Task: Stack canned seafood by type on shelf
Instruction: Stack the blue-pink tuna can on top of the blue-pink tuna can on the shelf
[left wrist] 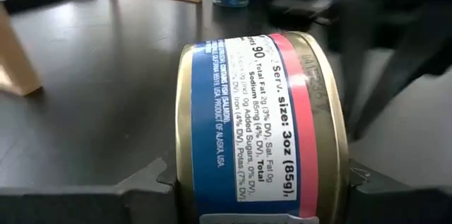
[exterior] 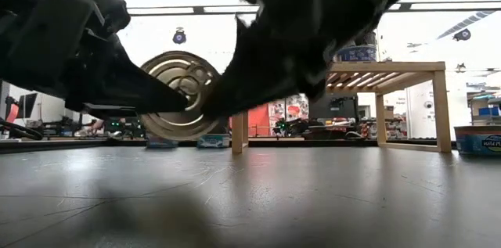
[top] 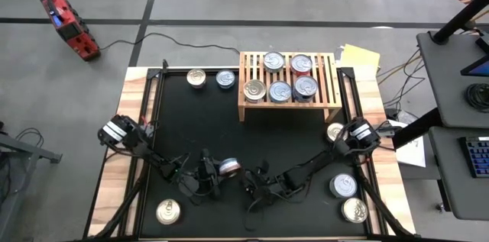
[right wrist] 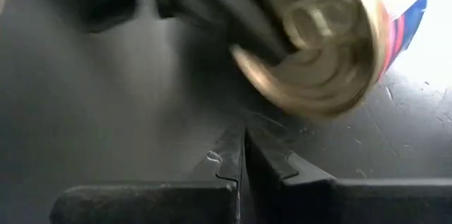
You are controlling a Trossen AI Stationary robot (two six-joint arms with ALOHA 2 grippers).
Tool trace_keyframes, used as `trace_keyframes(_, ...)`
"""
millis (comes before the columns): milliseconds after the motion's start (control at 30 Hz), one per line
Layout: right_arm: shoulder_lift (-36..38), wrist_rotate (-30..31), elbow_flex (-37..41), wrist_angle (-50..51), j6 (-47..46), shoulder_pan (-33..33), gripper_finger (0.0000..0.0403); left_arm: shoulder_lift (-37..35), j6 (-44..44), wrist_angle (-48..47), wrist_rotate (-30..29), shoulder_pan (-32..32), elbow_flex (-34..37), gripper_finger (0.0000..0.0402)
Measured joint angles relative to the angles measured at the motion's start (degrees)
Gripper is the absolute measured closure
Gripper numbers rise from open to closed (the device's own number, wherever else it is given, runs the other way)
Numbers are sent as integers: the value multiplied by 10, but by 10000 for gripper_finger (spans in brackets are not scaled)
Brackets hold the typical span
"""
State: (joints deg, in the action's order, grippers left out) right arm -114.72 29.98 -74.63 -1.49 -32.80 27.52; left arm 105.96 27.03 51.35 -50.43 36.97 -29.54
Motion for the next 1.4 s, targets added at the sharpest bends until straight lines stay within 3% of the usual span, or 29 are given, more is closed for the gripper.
trace_keyframes(267,30,14,-5,16,34,21,393,-64,52,-1,0,0,45,236)
trace_keyframes(467,32,121,-39,13,168,51,393,-140,151,0,38,-4,71,237)
trace_keyframes(633,32,209,-73,13,371,81,393,-203,299,1,144,-16,86,237)
trace_keyframes(767,32,211,-103,12,562,97,393,-239,404,8,247,-27,95,237)
trace_keyframes(900,32,211,-121,9,673,101,385,-252,473,78,305,-28,103,237)
trace_keyframes(1067,32,216,-134,4,744,103,329,-255,516,168,317,-28,108,237)
trace_keyframes(1400,32,230,-152,-5,869,106,162,-253,521,186,315,-29,100,237)
